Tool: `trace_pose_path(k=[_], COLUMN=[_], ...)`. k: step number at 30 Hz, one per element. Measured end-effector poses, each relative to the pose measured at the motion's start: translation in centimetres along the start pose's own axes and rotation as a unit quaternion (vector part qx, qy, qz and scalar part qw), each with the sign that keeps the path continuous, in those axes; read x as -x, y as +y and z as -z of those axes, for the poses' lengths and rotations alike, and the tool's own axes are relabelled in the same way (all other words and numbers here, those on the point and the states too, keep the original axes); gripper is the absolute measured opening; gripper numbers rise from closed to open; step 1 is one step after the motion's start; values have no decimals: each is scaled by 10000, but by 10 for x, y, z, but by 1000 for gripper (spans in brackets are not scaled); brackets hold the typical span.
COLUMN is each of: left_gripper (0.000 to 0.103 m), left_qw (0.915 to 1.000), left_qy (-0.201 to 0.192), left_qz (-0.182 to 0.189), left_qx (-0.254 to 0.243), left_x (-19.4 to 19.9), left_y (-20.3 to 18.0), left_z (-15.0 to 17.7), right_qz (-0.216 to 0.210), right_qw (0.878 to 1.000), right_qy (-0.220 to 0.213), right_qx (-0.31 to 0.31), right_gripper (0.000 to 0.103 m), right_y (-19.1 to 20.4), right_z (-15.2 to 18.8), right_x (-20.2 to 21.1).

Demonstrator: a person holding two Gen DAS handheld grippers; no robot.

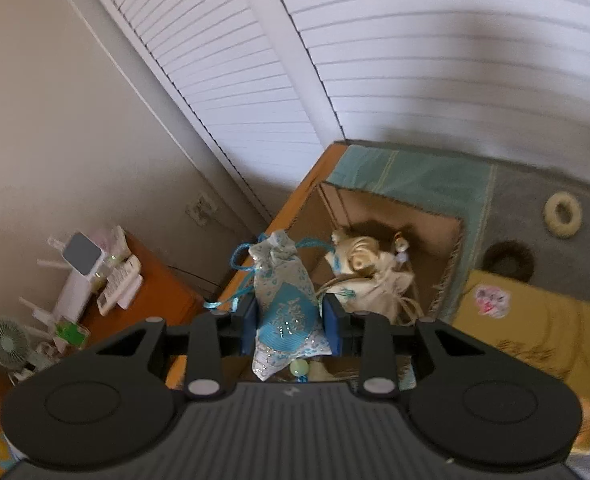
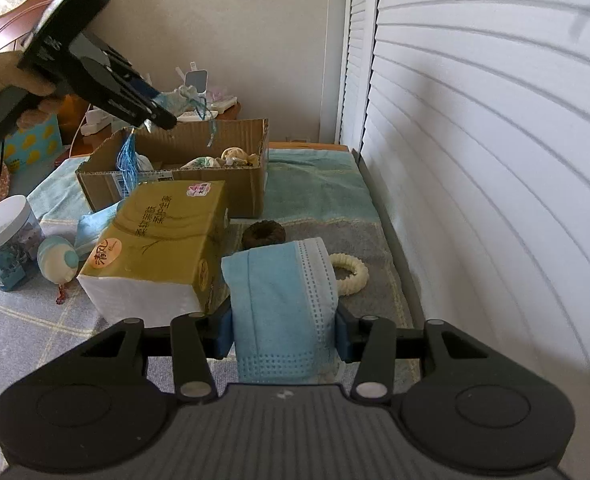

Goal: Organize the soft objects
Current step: 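Drop the tasseled pouch into the box with the left gripper while the right holds the mask, then lower the blue mask into the box and open the right gripper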

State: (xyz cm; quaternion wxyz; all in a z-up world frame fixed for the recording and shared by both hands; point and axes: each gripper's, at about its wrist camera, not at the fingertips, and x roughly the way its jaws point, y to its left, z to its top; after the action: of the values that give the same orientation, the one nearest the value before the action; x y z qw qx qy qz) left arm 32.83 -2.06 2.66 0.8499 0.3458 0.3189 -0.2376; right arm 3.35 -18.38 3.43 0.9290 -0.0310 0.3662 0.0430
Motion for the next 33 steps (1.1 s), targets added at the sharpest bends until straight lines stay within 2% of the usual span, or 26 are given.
trace_pose_path(k=[3, 7, 13, 19, 20, 21, 22, 23, 24, 28, 33], left_gripper=[33, 33, 35, 40, 42, 53, 73, 79, 82, 85, 89], left_qw=[9999, 9994, 9991, 9993, 9993, 9993, 9993, 9993, 9995, 9995, 9946], left_qy=[76, -47, -264, -10, 71, 156, 219, 198, 137, 208, 286], left_qz=[-102, -322, -284, -59, -26, -32, -108, -186, -206, 6, 230], left_qx=[-20, -133, -141, -376, -374, -336, -284, -240, -190, 257, 968], left_x=[-7, -5, 5, -5, -7, -9, -10, -8, -6, 4, 26], left_y=[3, 7, 9, -1, -2, -2, -2, -2, -2, 5, 8], left_z=[-2, -9, -16, -5, -2, 0, 1, 3, 6, 11, 23], right_qz=[12, 11, -32, -50, -45, -41, -35, -31, -37, -63, -145], right_qw=[10000, 10000, 9999, 9999, 9999, 9999, 9999, 9999, 9999, 9999, 9999], right_qy=[17, 50, 113, 115, 110, 107, 107, 108, 112, 108, 63], right_qx=[15, -6, -29, -34, -43, -46, -47, -51, -55, -37, -27], right_gripper=[52, 52, 52, 52, 52, 52, 52, 52, 52, 52, 52], right_y=[1, -1, 0, 1, 0, 0, -1, -1, -1, 1, 3], right_z=[1, 2, 4, 4, 4, 4, 4, 4, 4, 3, 1], right_x=[0, -1, -6, -6, -6, -5, -5, -5, -5, -4, -1])
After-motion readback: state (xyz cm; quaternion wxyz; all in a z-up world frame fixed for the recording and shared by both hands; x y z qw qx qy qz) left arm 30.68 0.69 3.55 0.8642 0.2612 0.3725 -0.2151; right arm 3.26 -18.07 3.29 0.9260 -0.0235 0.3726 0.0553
